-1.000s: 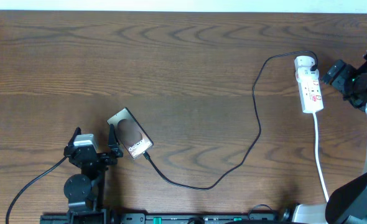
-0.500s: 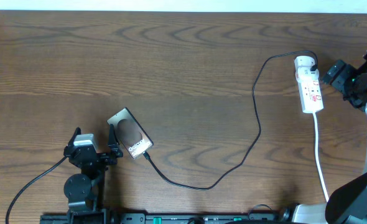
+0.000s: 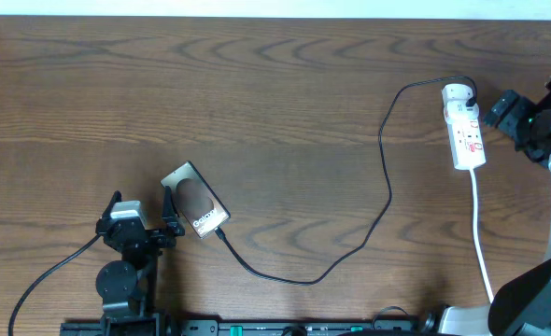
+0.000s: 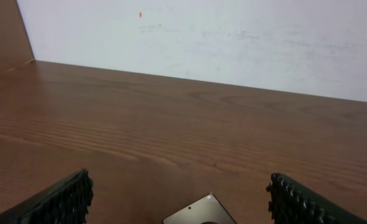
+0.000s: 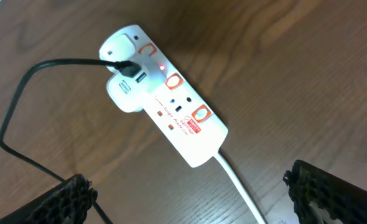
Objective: Plug charger to phone and switch on socket
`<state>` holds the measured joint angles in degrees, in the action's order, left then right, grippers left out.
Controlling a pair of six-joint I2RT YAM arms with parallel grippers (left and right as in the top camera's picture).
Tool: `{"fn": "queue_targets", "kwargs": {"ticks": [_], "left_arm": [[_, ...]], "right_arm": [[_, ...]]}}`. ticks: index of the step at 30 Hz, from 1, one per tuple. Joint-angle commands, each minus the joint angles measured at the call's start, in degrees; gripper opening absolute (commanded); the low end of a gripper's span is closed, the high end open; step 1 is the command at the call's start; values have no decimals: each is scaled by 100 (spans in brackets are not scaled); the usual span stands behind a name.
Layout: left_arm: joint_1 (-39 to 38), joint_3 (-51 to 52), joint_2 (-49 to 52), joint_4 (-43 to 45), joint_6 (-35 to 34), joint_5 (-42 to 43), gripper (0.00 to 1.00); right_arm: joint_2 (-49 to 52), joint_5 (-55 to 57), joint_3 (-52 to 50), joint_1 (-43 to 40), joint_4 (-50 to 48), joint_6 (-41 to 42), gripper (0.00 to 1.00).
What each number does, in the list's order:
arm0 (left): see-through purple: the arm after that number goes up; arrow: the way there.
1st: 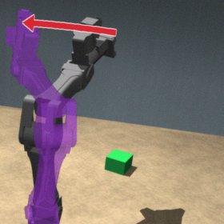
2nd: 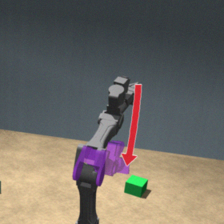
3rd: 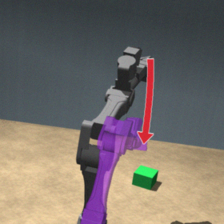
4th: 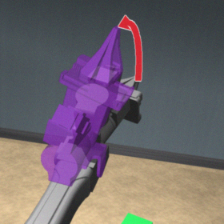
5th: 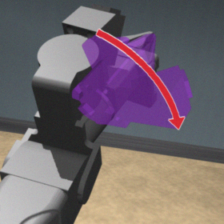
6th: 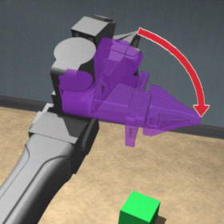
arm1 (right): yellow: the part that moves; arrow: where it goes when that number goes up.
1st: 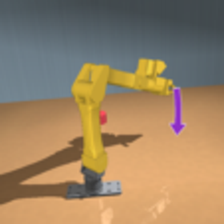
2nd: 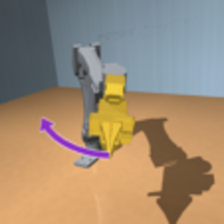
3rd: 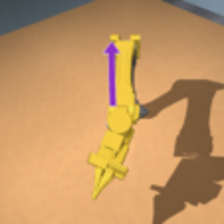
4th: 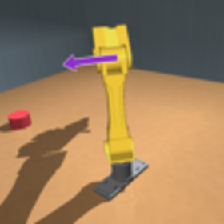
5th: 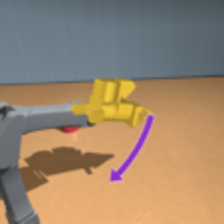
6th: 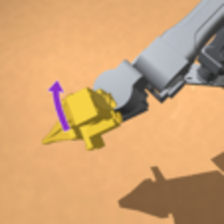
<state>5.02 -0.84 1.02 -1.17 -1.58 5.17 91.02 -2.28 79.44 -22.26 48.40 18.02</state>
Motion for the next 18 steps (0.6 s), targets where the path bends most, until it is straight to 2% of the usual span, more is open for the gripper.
{"fn": "queue_targets", "kwargs": {"ticks": [1,11,15,18], "left_arm": [[-33,61,7,-254,48,31,89],[-33,61,7,-254,48,31,89],[-33,61,7,-254,48,31,89],[-33,61,7,-254,48,31,89]], "right_arm": [[-48,275,0,4,162,-37,99],[-592,540,-85,306,44,-48,99],[-1128,507,-636,629,-876,-46,99],[-1703,511,-1488,1023,-2083,-48,99]]}}
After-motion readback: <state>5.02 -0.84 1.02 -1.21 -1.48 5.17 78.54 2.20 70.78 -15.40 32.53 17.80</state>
